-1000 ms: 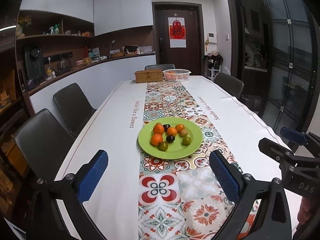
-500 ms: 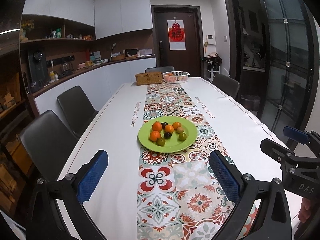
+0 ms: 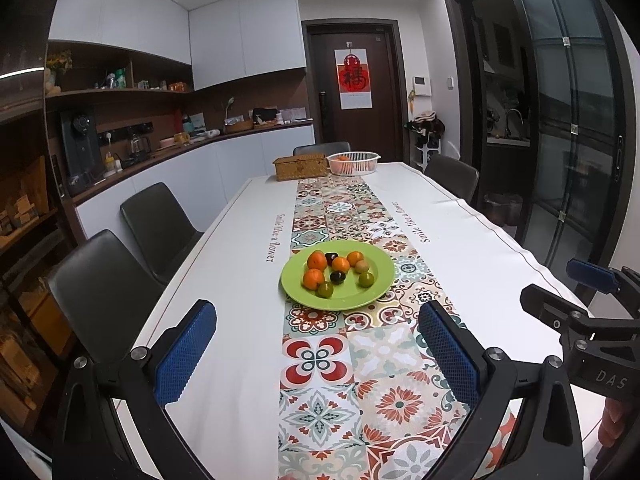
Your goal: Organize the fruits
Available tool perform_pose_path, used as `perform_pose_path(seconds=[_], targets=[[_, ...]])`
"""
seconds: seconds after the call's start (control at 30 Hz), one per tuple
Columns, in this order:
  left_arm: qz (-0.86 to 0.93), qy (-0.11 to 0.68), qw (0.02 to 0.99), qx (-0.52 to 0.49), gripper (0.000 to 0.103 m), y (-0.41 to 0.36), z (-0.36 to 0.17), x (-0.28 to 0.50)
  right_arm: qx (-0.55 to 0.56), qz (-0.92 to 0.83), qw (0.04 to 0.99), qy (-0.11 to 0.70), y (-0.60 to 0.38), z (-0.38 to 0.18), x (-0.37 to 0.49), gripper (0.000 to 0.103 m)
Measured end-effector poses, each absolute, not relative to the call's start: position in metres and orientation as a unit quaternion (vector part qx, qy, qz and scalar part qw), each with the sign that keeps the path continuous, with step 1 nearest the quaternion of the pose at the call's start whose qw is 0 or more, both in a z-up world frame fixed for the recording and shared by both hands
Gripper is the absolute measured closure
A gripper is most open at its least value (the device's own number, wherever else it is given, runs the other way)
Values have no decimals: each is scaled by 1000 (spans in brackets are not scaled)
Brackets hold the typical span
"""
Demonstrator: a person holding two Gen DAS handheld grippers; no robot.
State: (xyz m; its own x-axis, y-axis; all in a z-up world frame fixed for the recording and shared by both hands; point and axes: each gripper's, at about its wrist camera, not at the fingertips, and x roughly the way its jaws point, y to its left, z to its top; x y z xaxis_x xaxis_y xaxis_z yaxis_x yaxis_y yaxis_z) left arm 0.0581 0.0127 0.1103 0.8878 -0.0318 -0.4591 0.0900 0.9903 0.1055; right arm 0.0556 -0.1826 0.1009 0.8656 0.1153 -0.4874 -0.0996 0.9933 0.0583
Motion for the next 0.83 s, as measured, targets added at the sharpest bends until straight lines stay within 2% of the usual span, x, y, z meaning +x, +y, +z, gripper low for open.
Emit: perform_pose_path(seconds=[0.83], targets=[[-38, 238, 969, 59, 0, 10, 112, 53, 16, 55, 963, 263, -184, 94, 49, 21]])
